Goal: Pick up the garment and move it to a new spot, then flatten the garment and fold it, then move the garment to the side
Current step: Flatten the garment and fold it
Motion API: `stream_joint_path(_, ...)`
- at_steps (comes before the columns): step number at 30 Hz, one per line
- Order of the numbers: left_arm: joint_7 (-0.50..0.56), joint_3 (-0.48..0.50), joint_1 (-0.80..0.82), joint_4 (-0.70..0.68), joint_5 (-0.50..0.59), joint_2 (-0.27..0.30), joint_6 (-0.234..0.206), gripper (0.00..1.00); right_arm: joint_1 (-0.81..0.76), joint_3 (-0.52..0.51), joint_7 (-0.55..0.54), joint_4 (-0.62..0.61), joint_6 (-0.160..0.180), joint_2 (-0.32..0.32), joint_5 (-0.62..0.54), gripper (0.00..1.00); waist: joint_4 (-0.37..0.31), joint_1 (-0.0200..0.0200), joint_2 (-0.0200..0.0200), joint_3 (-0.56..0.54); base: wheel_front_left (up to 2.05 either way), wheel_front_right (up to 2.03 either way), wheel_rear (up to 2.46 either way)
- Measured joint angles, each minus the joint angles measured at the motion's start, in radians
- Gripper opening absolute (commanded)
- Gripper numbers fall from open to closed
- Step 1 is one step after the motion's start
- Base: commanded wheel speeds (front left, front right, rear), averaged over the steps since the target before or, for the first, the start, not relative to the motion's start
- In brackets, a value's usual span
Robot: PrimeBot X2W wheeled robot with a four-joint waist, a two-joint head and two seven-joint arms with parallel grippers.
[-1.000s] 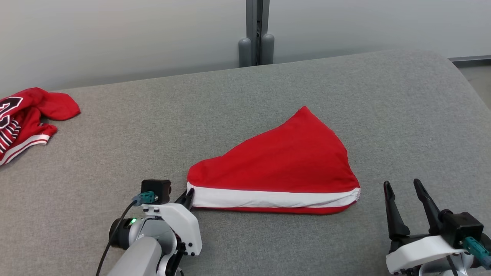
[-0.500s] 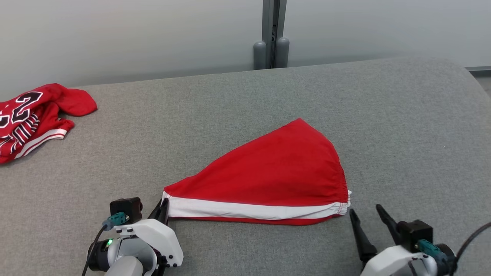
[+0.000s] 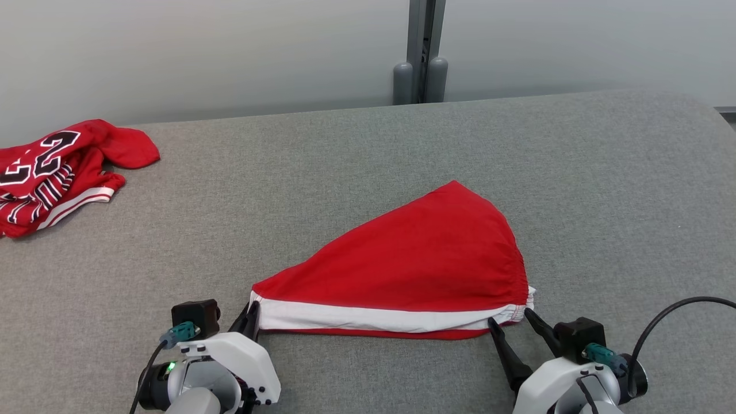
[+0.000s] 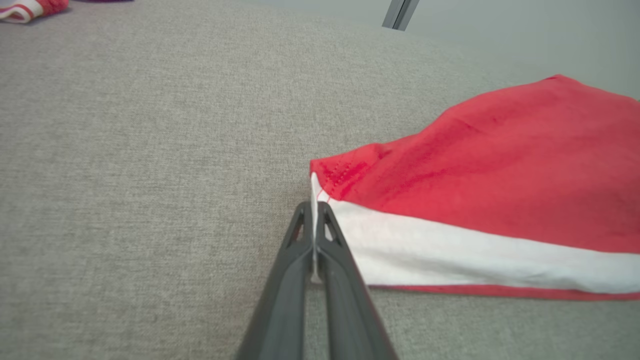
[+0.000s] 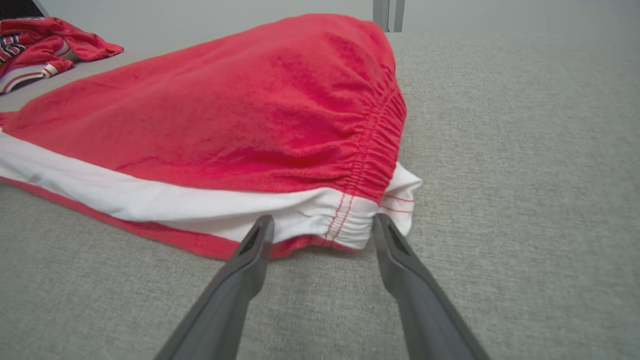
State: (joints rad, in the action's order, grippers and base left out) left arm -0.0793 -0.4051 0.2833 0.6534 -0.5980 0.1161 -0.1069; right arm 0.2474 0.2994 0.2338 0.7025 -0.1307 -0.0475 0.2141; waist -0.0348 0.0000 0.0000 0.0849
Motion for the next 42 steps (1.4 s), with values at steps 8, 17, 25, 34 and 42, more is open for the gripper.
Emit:
stream_joint_path(8,-0.002,-0.004,0.000,0.005,-0.005,0.003,0.000,0.00,0.057,0.012,0.016,0.086,0.000,0.000,0.034,0.79,-0.002,0.0000,0.0000,0.001,0.00,0.00,0.00)
stream_joint_path(17,-0.002,-0.009,0.001,0.005,-0.010,0.005,0.000,0.00,0.082,0.068,0.023,0.119,0.000,-0.011,0.078,0.33,-0.003,0.0000,0.0000,0.008,0.00,0.00,0.00)
stream_joint_path(25,-0.020,-0.005,0.001,-0.006,-0.019,0.013,0.000,0.00,0.077,0.090,0.026,0.104,0.000,-0.021,0.095,0.00,-0.014,0.0000,0.0000,0.010,0.00,0.00,0.00)
stream_joint_path(34,-0.083,0.009,0.002,-0.085,-0.030,0.017,0.016,0.00,0.072,0.055,0.028,-0.012,0.000,-0.051,0.109,0.00,-0.017,0.0000,0.0000,-0.001,0.00,0.00,0.00)
stream_joint_path(42,-0.125,0.028,-0.005,-0.229,-0.053,0.014,0.031,0.00,0.041,-0.018,0.028,-0.215,0.000,-0.082,0.109,0.00,-0.017,0.0000,0.0000,-0.019,0.00,0.00,0.00)
